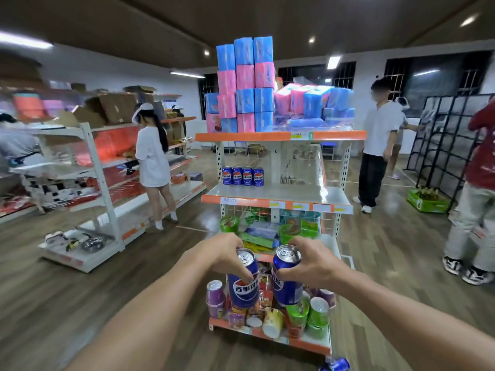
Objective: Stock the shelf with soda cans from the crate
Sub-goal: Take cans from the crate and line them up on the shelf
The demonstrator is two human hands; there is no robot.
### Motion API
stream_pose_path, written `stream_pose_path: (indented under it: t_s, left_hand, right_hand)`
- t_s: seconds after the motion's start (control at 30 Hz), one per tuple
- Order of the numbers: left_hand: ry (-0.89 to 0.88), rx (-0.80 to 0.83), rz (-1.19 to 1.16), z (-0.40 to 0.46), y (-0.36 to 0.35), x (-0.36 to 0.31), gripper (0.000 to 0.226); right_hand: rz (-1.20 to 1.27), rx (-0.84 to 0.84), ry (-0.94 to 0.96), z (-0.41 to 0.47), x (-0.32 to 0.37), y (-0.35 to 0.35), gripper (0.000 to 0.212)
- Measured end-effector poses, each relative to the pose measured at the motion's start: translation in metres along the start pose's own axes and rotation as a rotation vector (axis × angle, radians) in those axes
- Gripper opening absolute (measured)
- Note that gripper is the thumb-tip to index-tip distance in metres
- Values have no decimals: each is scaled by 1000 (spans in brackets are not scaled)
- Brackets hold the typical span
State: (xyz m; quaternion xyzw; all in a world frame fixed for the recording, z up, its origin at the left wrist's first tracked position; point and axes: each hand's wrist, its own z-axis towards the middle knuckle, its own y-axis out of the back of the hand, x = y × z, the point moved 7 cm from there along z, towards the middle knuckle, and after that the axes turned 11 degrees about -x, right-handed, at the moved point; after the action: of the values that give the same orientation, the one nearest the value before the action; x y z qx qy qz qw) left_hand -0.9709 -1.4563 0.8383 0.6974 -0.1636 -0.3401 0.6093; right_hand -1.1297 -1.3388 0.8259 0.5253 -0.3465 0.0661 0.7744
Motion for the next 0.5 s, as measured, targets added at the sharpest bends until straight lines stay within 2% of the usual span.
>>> stream_pose_path:
  t_s: [0.23, 0.5]
  left_hand:
    - [-83, 8, 25, 56, 17, 59, 59]
    - [-146, -33, 1, 127, 51, 127, 54]
  right_hand:
    - [23, -14, -47, 54, 25, -45, 54]
    - [31, -75, -105, 126, 48, -94, 44]
